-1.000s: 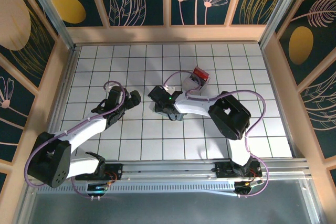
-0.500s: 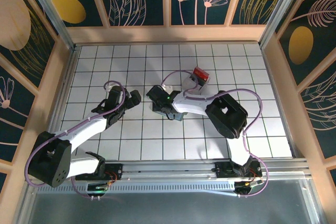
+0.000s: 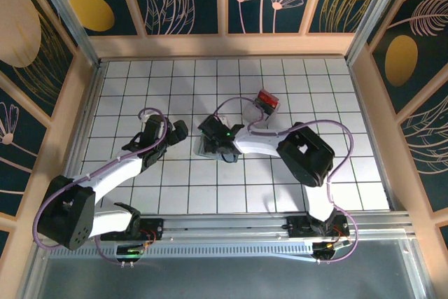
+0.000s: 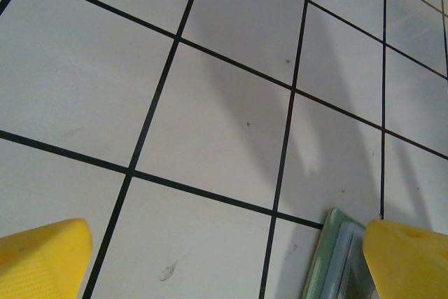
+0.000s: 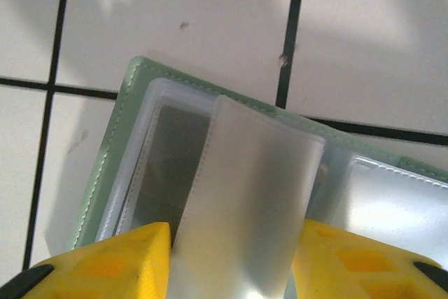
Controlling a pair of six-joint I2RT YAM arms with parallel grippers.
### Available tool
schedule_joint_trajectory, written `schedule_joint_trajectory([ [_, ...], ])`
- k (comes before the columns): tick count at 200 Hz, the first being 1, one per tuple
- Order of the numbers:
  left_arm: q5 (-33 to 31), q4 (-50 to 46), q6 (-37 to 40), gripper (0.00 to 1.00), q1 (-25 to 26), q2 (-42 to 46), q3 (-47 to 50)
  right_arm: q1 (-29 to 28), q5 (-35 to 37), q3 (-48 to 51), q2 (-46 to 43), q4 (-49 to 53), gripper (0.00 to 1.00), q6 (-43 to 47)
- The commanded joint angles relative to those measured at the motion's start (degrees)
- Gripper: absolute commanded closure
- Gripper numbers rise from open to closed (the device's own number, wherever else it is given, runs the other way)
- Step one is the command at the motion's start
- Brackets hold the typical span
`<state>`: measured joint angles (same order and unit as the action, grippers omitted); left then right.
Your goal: Take the credit cards out of the card holder
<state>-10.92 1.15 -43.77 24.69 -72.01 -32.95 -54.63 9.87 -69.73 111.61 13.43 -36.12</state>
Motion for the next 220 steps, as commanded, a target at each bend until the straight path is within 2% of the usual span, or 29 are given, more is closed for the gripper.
schedule_joint_trajectory([
  [1,0.00,0.87,0.15,0.01,-0.39,0.46,0.17,-0.43,-4.77,2.23,-1.89,-0.51,0.56,4.61],
  [57,-0.42,0.52,0.00,0.01,-0.39,1.19,-0.20,-0.48,2.58,1.12,-3.02,4.75,0.63,8.17],
  [76,-0.51,0.43,0.00,0.01,-0.34,1.04,-0.53,-0.44,4.46,0.35,-3.21,5.69,0.55,8.00],
  [150,-0.94,-0.13,0.31,0.01,-0.34,1.17,-1.24,-0.57,10.24,0.13,-5.42,9.66,0.48,4.89],
  [220,-0.76,-0.14,0.93,0.01,-0.34,0.90,-1.68,-0.54,13.21,2.03,-8.16,12.27,0.47,0.69],
])
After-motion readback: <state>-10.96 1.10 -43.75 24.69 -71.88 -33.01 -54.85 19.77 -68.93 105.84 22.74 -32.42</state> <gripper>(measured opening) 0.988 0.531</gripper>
